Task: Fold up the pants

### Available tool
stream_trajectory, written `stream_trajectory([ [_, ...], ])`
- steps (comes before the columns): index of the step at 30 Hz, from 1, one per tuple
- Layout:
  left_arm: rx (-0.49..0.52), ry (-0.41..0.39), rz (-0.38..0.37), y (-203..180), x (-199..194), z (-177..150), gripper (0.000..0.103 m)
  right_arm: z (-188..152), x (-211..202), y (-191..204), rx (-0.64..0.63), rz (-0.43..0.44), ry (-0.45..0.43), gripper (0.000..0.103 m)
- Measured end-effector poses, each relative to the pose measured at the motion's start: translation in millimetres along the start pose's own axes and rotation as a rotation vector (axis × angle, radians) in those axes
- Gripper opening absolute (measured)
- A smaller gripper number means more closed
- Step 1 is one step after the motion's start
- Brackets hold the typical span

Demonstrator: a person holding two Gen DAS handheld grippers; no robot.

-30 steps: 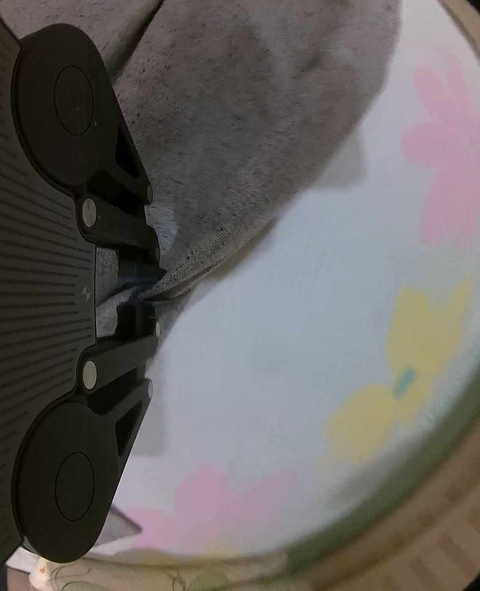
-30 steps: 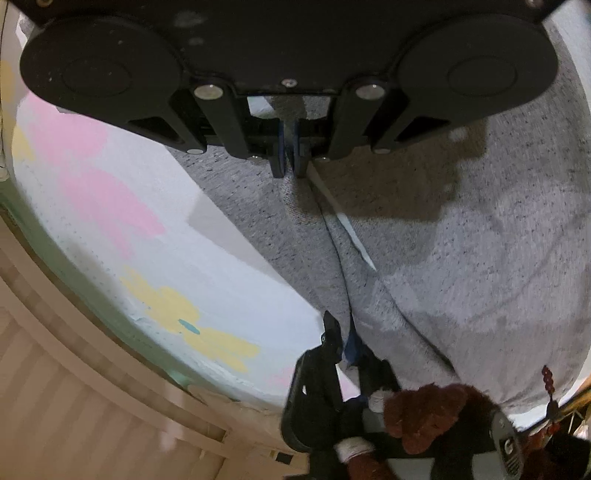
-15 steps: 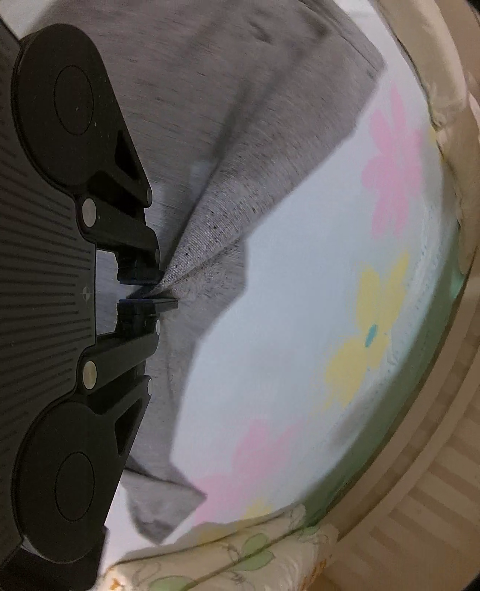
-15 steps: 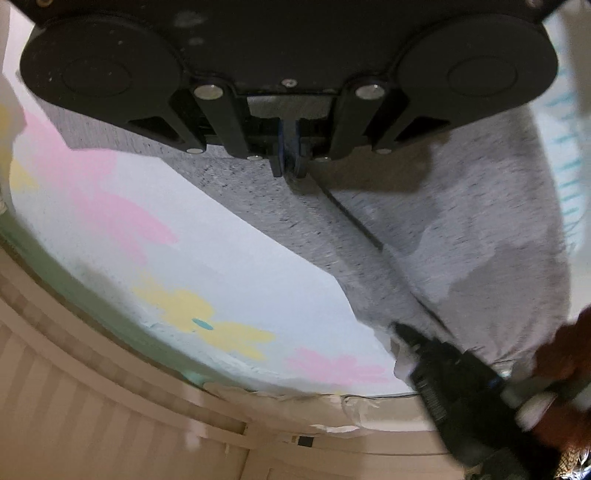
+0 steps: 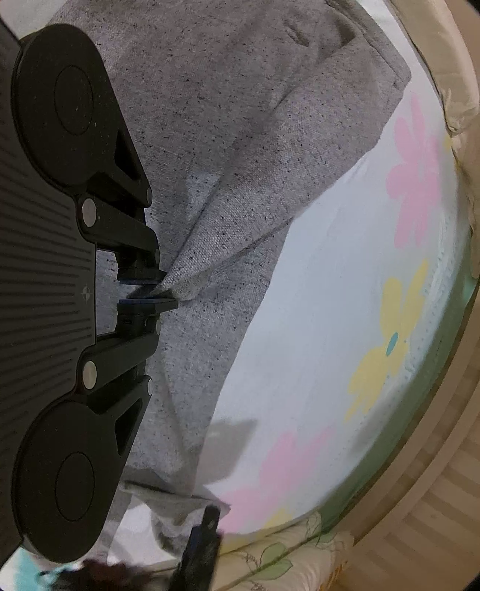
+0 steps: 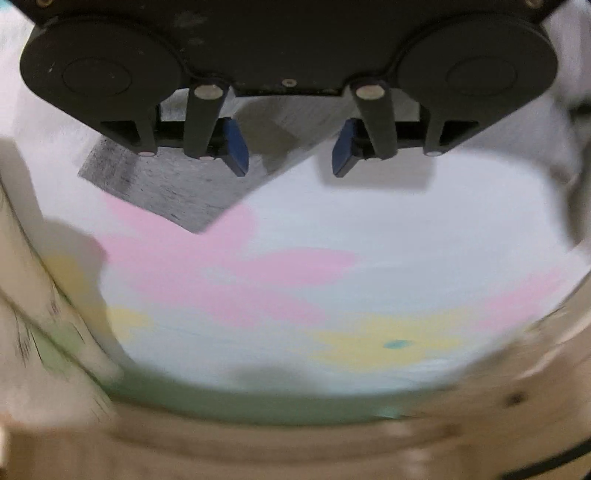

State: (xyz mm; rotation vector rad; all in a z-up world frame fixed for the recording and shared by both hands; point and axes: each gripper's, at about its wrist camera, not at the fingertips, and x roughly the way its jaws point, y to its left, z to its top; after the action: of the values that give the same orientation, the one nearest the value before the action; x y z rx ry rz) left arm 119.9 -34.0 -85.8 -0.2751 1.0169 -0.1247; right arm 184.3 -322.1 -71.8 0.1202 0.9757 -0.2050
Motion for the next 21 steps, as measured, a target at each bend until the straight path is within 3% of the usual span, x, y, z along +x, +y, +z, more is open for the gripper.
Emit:
stream_trajectory([
  [4,0.002,0.0,-0.004,1.6,0.0,-1.4,0.006,12.6,48.5,0.4,0.086,-0.127,0.093,0.055],
  [6,0.007,-0.004,-0.005,2.8,-4.2,-3.4,0.006,13.8,55.3,1.4,0.09,-0.16,0.093,0.054],
  [7,0.008,-0.006,-0.005,2.9,-3.6,-3.3,0.006,14.4,56.0,2.4,0.083,-0.169,0.097,0.048],
  [9,0.007,-0.007,-0.005,3.0,-3.1,-3.1,0.006,17.4,54.2,0.0,0.069,-0.151,0.105,0.02],
  [10,0.008,-0.013,-0.004,2.9,-4.8,-3.3,0.006,14.2,45.6,-6.8,0.07,-0.131,0.107,0.003],
  [12,0.025,-0.046,-0.001,0.2,-12.2,-4.6,0.006,18.7,27.9,-21.6,0.114,-0.079,0.084,0.003],
  [16,0.078,-0.122,-0.003,-8.0,-27.6,-1.1,0.006,11.8,-49.8,-48.3,0.135,-0.022,-0.088,0.003],
  [18,0.098,-0.154,-0.01,-8.4,-40.2,-2.5,0.006,-2.5,-97.9,-65.1,0.149,-0.001,-0.173,0.003],
  [21,0.122,-0.174,-0.028,-7.6,-57.7,-7.8,0.006,-33.8,-145.0,-95.0,0.218,0.021,-0.225,0.003],
])
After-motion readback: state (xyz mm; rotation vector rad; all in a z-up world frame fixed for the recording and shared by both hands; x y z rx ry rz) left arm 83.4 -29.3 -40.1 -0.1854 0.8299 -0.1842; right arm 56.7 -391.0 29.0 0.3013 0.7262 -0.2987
